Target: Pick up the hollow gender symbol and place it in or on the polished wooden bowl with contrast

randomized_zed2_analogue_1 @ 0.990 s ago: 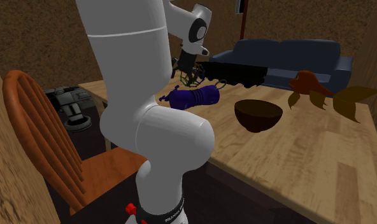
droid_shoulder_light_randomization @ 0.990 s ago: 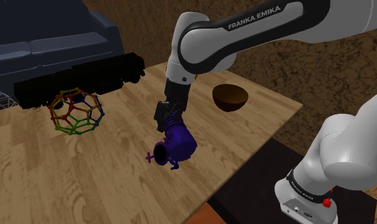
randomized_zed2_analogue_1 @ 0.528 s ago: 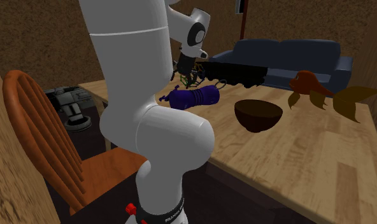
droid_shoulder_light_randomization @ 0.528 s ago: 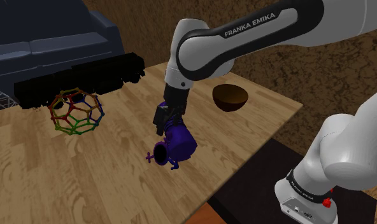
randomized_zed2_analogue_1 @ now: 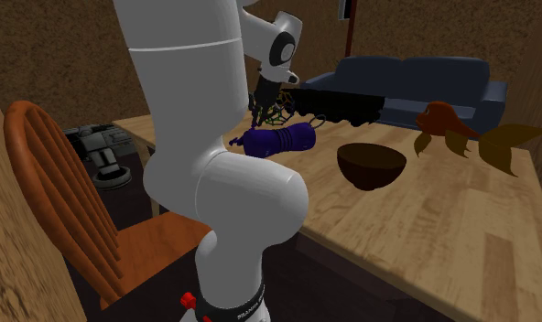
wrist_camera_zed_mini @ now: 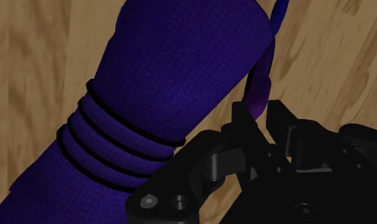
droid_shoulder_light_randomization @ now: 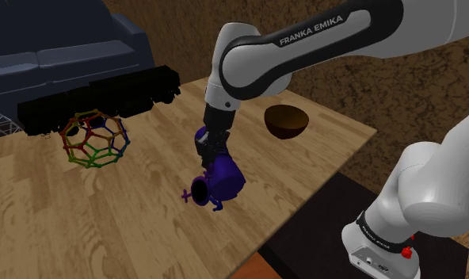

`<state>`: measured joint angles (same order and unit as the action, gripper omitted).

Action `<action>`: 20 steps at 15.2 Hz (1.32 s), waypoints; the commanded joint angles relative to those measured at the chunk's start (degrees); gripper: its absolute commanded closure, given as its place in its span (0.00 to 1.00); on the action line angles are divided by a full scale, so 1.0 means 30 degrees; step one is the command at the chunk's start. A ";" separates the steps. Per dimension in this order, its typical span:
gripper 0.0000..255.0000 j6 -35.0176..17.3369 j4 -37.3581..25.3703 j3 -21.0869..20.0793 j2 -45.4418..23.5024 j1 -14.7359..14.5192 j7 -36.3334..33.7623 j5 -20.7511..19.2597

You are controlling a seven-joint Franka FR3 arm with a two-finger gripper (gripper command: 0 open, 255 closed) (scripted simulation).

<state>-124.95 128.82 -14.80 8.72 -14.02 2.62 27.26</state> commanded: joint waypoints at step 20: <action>1.00 0.3879 -0.2894 0.0296 0.1120 0.0225 -0.1384 -0.0715</action>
<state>-114.11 120.85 -13.94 11.97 -13.37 -1.20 25.25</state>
